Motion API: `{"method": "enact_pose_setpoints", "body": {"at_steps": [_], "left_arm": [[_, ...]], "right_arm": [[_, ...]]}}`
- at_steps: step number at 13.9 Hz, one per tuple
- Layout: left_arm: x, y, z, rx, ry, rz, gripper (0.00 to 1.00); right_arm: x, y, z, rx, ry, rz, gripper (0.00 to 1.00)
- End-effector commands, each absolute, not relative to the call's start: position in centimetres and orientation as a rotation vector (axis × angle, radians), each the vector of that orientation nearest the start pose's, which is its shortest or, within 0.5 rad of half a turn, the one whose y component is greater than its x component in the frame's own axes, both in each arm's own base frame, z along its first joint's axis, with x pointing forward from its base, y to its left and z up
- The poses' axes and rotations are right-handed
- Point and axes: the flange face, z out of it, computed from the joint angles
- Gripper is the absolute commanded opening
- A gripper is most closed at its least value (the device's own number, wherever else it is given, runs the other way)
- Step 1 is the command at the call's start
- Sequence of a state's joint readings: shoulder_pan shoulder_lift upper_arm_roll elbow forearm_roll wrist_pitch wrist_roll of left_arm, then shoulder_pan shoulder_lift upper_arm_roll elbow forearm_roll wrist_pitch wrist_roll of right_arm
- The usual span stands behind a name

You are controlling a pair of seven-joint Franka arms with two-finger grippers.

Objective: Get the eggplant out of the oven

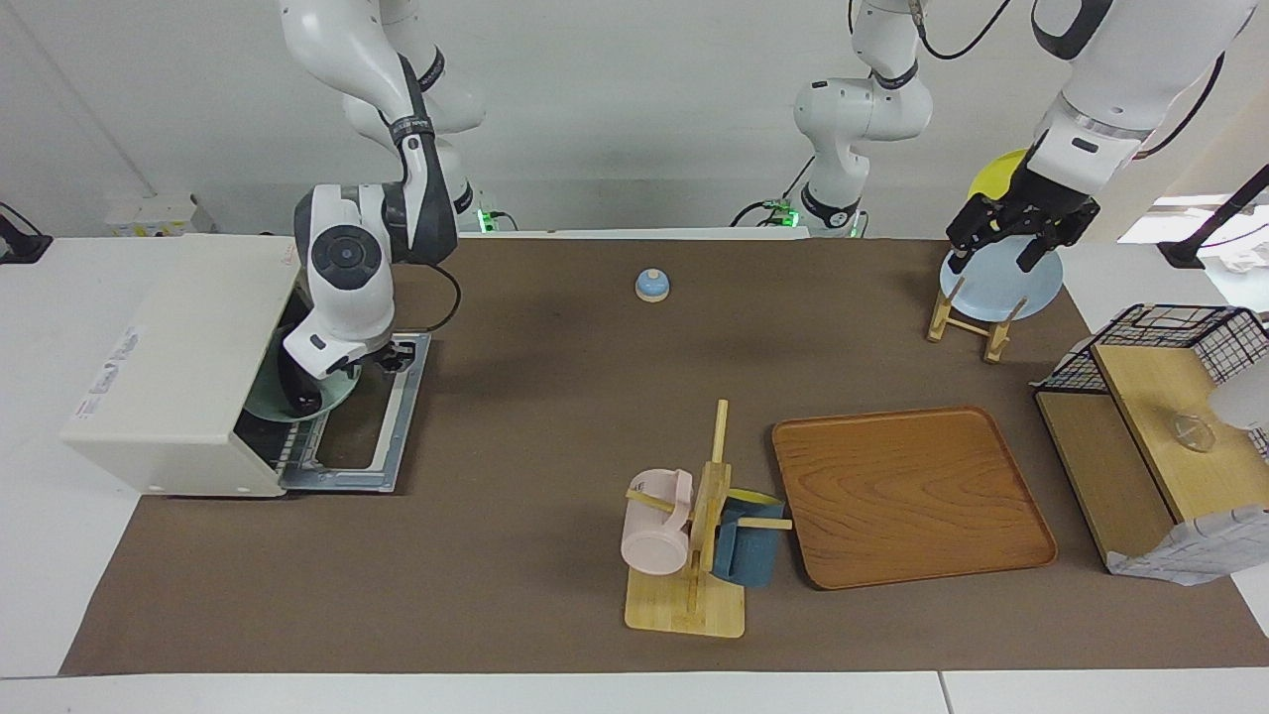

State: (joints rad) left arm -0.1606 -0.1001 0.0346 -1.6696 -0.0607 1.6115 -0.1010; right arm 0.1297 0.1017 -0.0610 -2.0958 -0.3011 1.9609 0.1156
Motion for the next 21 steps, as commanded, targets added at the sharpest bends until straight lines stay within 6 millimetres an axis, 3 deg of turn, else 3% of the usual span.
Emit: {"method": "enact_pose_setpoints", "body": {"at_steps": [1,3,4,7,8,11,12,14,16,17,19,20,21], "left_arm": [[50.9,-6.5,63.5,-3.216,0.010,0.038,1.00],[50.4,-5.3,63.7,-3.213,-0.027,0.071,1.00],[50.2,-5.2,64.0,-3.213,-0.029,0.074,1.00],[49.9,-3.5,64.4,-3.212,-0.083,0.052,1.00],[50.0,-3.3,64.1,-3.189,-0.085,0.046,1.00],[49.5,-2.8,62.6,-3.156,-0.101,0.017,1.00],[49.3,-2.7,61.8,-3.156,-0.121,-0.016,1.00],[49.6,-2.9,59.8,-3.155,-0.236,-0.085,1.00],[50.9,-3.2,56.9,-3.154,-0.280,-0.106,1.00],[51.4,-3.4,55.6,-3.155,-0.276,-0.133,1.00],[52.8,-4.2,52.2,-3.155,-0.258,-0.126,1.00],[53.4,-4.6,50.5,-3.154,-0.246,-0.112,1.00],[53.7,-5.8,49.1,-3.156,-0.213,-0.102,1.00]], "right_arm": [[52.8,1.4,36.3,-3.434,-0.281,0.358,0.00],[53.1,2.2,36.8,-3.450,-0.324,0.365,0.00],[53.3,3.8,37.3,-3.455,-0.361,0.363,0.00],[55.1,11.0,38.6,-3.488,-0.367,0.365,0.00],[55.6,14.7,38.5,-3.504,-0.306,0.374,0.00],[57.3,28.1,39.1,-3.450,-0.025,0.360,0.00],[58.0,31.5,38.5,-3.408,0.094,0.370,0.00],[57.5,41.2,36.1,-3.354,0.144,0.322,0.00],[56.0,48.7,32.6,-3.334,0.243,0.253,0.00],[55.3,51.0,30.6,-3.318,0.309,0.212,0.01],[53.5,53.6,29.3,-3.292,0.339,0.168,0.06],[53.3,53.8,29.4,-3.283,0.346,0.184,0.16],[53.0,54.2,29.8,-3.271,0.347,0.176,0.39]]}}
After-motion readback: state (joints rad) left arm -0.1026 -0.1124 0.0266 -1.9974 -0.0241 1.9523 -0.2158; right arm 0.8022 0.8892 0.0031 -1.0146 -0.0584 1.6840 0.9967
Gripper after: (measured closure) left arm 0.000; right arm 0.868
